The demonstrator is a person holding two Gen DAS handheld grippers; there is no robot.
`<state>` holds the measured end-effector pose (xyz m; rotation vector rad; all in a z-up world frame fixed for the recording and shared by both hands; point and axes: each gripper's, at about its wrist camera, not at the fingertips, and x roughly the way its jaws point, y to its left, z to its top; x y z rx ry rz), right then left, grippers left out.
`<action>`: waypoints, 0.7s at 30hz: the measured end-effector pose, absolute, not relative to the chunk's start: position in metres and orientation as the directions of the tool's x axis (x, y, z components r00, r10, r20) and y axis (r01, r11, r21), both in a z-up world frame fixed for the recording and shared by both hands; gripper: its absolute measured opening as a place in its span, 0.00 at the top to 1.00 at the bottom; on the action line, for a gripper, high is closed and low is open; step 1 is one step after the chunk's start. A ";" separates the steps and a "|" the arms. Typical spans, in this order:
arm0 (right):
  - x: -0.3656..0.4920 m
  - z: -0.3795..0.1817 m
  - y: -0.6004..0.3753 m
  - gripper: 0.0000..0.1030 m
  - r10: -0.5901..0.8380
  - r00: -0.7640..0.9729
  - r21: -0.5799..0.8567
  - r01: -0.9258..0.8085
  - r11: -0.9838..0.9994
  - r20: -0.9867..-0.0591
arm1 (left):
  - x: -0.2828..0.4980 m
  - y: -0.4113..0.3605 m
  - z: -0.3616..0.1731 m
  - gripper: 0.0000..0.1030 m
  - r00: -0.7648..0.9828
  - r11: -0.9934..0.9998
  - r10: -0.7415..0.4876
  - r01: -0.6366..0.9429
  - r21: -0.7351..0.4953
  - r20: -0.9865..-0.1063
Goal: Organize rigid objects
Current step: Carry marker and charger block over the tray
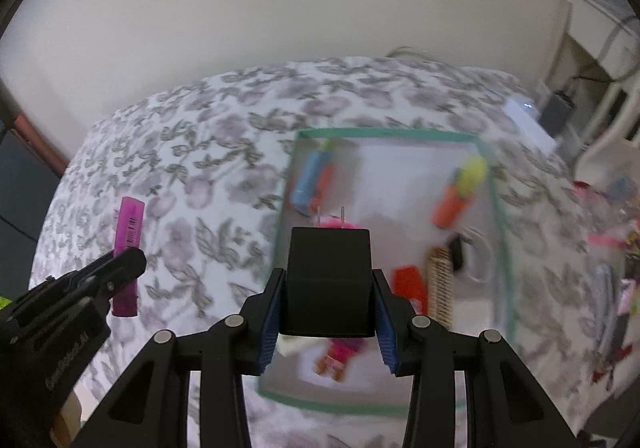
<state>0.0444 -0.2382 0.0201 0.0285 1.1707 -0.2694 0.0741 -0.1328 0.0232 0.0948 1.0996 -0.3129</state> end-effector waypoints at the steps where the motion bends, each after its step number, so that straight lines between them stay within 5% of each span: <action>1: 0.039 0.021 -0.243 0.58 -0.204 0.356 -0.125 0.233 0.964 -0.912 | 0.070 -0.139 0.022 0.89 0.407 0.947 -0.208 0.312 -0.079 -0.890; 21: -0.005 -0.027 -0.305 0.57 -0.221 0.185 -0.140 0.372 0.918 -0.958 | 0.031 -0.196 -0.056 0.88 0.167 0.903 -0.236 0.402 -0.152 -0.957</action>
